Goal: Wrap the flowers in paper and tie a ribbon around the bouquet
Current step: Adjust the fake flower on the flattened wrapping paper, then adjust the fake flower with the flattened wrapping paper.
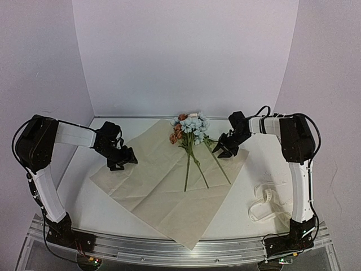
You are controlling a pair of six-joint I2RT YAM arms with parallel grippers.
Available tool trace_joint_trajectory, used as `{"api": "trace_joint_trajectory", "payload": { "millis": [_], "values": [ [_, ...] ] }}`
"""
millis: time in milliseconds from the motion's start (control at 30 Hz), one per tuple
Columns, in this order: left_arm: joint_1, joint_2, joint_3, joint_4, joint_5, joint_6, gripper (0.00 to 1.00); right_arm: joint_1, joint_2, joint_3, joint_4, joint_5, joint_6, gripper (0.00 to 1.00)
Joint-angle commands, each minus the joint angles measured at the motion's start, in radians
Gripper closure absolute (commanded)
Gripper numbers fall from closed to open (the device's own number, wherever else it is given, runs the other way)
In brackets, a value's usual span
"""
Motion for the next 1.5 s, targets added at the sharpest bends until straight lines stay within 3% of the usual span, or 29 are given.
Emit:
{"api": "trace_joint_trajectory", "payload": {
  "millis": [0,333,867,1000,1167,1300,1467],
  "values": [
    [-0.002,0.008,-0.022,0.007,0.009,0.002,0.23,0.037,0.005,-0.015,0.037,-0.027,0.013,0.66],
    [-0.002,0.0,-0.03,0.009,0.014,0.0,0.23,0.102,0.006,0.035,0.027,-0.041,0.02,0.71],
    [-0.002,0.0,-0.021,0.019,0.028,0.006,0.23,0.204,0.102,0.171,-0.019,-0.054,0.073,0.72],
    [-0.013,-0.001,0.018,-0.003,0.007,0.014,0.21,0.206,-0.012,0.077,-0.04,-0.036,0.062,0.71],
    [-0.064,-0.001,0.134,-0.075,-0.094,0.029,0.14,0.188,-0.18,-0.076,-0.043,-0.008,0.051,0.62],
    [-0.134,0.019,0.228,-0.113,-0.204,0.006,0.1,0.144,-0.304,-0.197,-0.045,0.021,0.021,0.54],
    [-0.28,0.113,0.383,-0.155,-0.382,-0.052,0.08,0.062,-0.355,-0.298,-0.055,0.036,0.037,0.54]
  ]
}}
